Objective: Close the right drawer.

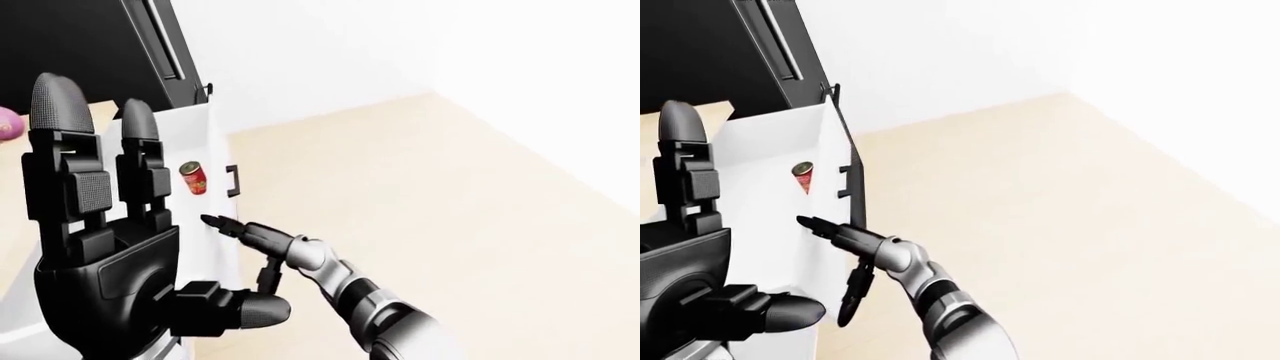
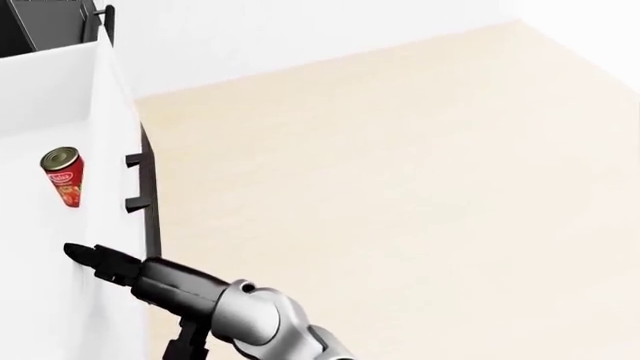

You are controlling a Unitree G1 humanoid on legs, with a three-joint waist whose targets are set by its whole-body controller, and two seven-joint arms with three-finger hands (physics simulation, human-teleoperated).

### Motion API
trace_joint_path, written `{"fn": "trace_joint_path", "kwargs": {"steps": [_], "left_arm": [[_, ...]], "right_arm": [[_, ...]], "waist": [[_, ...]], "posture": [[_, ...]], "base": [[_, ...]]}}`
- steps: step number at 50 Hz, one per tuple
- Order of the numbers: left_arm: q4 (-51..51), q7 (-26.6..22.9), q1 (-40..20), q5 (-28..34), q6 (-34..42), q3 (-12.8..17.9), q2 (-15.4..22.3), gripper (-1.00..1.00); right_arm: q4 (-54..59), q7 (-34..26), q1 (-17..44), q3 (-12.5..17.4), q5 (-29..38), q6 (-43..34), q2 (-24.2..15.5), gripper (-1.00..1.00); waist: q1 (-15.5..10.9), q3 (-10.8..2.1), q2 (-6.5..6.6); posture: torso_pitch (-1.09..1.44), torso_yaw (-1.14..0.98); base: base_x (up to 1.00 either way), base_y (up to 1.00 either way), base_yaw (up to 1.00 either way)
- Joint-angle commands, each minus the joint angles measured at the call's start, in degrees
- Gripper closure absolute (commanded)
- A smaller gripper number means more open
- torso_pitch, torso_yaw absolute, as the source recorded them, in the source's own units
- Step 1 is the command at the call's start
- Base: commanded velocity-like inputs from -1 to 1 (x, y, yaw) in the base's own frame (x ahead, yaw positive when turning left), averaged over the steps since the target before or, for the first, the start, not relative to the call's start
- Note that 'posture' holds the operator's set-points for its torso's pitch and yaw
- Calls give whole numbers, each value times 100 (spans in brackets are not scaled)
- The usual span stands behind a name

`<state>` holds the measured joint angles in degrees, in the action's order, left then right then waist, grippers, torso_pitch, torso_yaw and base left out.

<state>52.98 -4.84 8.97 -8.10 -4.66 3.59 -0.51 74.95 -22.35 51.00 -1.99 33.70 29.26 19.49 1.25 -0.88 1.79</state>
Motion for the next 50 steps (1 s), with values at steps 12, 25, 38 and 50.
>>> {"fn": "trace_joint_path", "kwargs": {"steps": [12,25,38,50], "left_arm": [[204,24,-100,-70,-36,60,20,-100],[225,44,-169,-164,64,162,28,-100],[191,32,-148,-175,10,168,21,-100],[184,35,-157,-135,15,135,21,-100]], "right_arm": [[340,-544,-106,-247,742,-397,296,-100],[390,-651,-146,-145,965,-521,409,-100],[409,-595,-227,-149,1172,-530,423,-100],[365,-444,2,-89,1044,-468,318,-100]], "waist": [[-59,-22,8],[-48,-30,41],[-49,-17,57],[-50,12,55]], "posture": [[0,0],[0,0],[0,0],[0,0]], "base": [[0,0,0],[0,0,0],[0,0,0],[0,0,0]]}}
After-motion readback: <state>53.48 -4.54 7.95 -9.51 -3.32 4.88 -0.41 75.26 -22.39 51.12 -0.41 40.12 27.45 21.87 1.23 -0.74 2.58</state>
